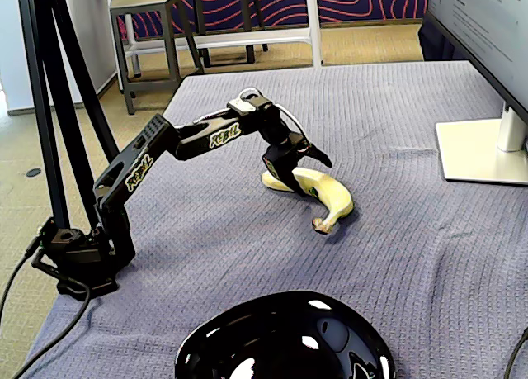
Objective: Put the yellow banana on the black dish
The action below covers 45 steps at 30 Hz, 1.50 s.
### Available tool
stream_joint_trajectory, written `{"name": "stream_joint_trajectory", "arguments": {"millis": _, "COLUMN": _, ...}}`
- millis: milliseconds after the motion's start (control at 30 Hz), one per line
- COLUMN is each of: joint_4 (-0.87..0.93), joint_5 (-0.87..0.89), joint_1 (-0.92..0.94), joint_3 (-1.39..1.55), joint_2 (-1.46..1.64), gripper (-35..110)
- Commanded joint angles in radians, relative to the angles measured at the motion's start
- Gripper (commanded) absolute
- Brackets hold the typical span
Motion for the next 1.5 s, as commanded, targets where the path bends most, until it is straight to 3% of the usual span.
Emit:
{"name": "stream_joint_trajectory", "arguments": {"millis": 0, "joint_4": -0.032, "joint_5": 0.012, "joint_1": 0.026, "joint_3": -0.046, "joint_2": -0.002, "gripper": 30}}
{"name": "stream_joint_trajectory", "arguments": {"millis": 700, "joint_4": -0.031, "joint_5": 0.005, "joint_1": 0.041, "joint_3": -0.041, "joint_2": -0.008, "gripper": 17}}
{"name": "stream_joint_trajectory", "arguments": {"millis": 833, "joint_4": -0.035, "joint_5": 0.054, "joint_1": 0.057, "joint_3": -0.041, "joint_2": -0.003, "gripper": 3}}
{"name": "stream_joint_trajectory", "arguments": {"millis": 1467, "joint_4": 0.014, "joint_5": 0.005, "joint_1": 0.046, "joint_3": -0.021, "joint_2": 0.092, "gripper": 0}}
